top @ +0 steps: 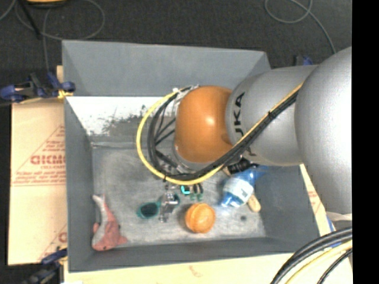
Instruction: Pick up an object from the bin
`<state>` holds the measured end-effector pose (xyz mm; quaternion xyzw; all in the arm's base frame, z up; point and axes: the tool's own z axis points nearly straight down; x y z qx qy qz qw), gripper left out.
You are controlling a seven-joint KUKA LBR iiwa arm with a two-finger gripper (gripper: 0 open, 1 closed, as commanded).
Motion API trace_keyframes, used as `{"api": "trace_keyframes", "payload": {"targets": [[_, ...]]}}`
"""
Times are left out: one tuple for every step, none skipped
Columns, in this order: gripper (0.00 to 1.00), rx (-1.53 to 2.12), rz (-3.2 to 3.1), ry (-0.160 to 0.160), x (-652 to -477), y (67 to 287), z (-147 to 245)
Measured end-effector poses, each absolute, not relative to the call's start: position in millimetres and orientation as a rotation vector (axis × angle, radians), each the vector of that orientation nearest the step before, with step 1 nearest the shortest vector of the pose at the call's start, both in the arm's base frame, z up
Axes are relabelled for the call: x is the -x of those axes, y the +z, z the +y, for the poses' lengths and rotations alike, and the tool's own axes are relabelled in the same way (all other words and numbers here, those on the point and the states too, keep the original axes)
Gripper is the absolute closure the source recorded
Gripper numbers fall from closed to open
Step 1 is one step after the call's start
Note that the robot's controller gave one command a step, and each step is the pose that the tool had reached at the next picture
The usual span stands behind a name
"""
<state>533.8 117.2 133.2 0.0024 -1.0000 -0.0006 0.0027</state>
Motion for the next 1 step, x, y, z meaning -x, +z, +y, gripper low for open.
{"api": "trace_keyframes", "payload": {"targets": [[0.00, -0.003, -3.144, -0.004, -535.8, 137.5, 116.9]]}}
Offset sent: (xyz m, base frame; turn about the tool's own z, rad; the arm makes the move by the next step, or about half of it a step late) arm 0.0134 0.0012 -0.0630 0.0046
